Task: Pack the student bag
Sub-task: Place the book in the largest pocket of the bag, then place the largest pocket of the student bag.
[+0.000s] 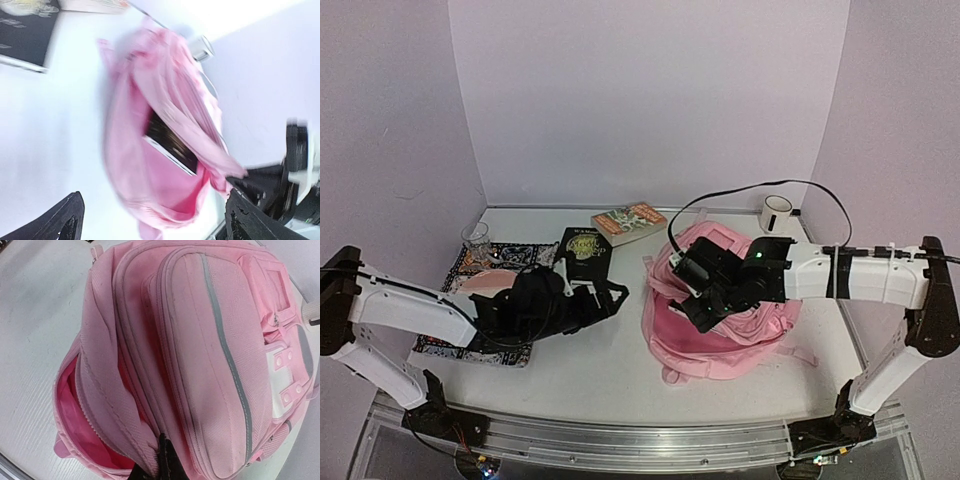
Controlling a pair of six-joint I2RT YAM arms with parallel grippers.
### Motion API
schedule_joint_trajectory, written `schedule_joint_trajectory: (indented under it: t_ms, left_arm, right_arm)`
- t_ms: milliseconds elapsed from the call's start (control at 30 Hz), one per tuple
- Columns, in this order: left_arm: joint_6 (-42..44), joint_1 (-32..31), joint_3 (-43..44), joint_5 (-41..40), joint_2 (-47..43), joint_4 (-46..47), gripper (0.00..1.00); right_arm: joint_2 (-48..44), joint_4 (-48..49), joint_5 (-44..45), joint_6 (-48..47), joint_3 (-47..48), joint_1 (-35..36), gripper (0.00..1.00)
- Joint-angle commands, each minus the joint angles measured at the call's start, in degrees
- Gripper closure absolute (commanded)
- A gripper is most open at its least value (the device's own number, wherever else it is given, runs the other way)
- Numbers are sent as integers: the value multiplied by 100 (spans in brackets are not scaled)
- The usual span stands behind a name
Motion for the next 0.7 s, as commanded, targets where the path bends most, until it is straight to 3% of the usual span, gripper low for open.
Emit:
schedule_joint_trajectory:
  t_ms: [0,233,400,667]
  left_arm:
    - [-308,673,-334,219,-519,-121,1]
    - [-141,1509,96,897,-255,-121,1]
    - [-119,2018,821,1393,458,-121,5]
    - [-386,2622,2161,2125,1948,-121,15]
  right_arm:
    - [65,-28,-503,141,-191,-26,94]
    - [236,272,-905,288,-482,-27,82]
    - [146,370,-850,324,-435,-30,54]
    - [-86,609,-576,370,-291,-28,25]
